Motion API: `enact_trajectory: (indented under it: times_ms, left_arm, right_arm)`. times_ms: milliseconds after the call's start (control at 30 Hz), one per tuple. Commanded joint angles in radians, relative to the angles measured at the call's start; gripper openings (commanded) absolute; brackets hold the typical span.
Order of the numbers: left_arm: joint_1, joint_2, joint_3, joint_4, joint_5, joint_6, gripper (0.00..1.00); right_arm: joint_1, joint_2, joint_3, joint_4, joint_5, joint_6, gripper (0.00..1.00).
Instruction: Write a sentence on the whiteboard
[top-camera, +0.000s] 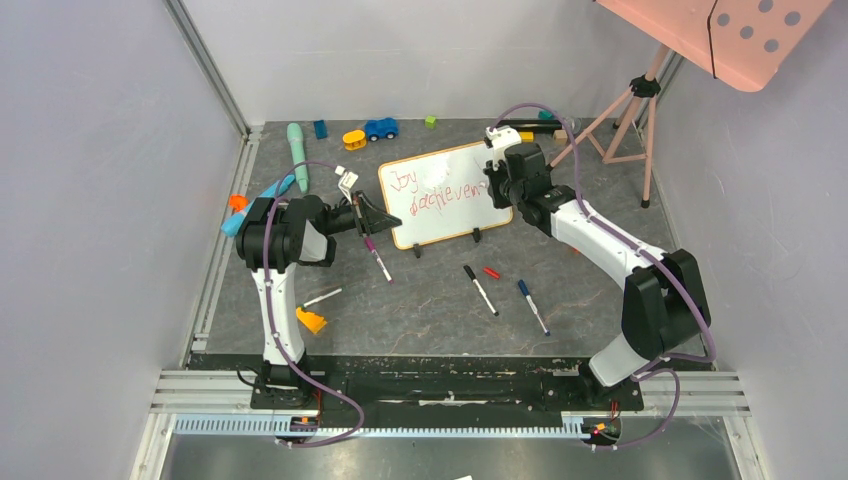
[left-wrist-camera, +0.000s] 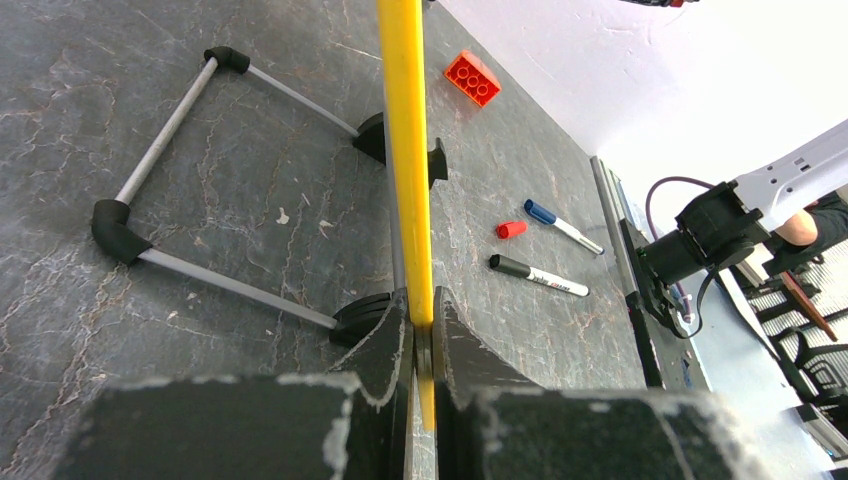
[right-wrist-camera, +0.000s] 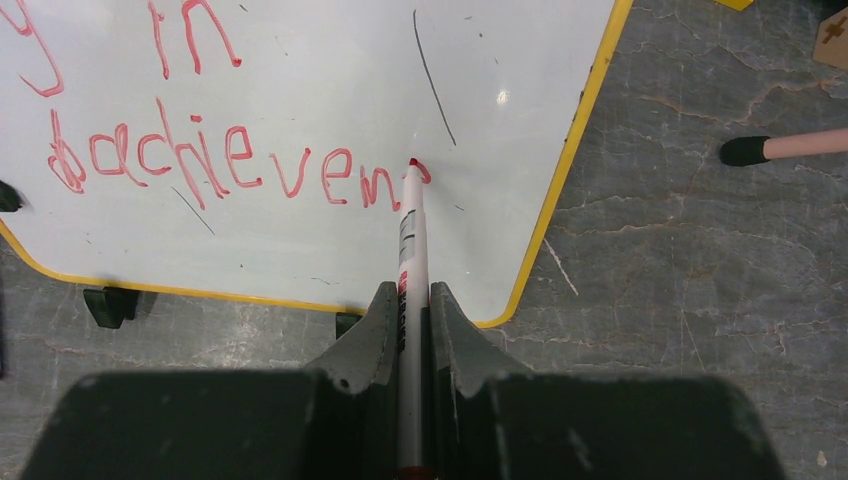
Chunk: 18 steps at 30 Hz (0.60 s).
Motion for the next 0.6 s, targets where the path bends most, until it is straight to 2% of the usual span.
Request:
enact_trajectory:
  times_ms: [0, 367, 567]
  left_arm:
    - [-0.015, 0.048, -0.014, 0.039, 0.097, 0.071, 0.02]
    - [-0.015, 0.049, -0.014, 0.039, 0.095, 0.07, 0.02]
    - [-0.015, 0.049, -0.014, 0.039, 0.096, 0.07, 0.02]
  right_arm:
    - [-0.004, -0.006, -0.003, 0.052, -0.029, 0.0, 0.0]
    - [-0.004, -0.038, -0.082, 0.048, -0.013, 0.0, 0.0]
    - [-0.004, -0.042, -0.07, 0.023, 0.061, -0.007, 0.0]
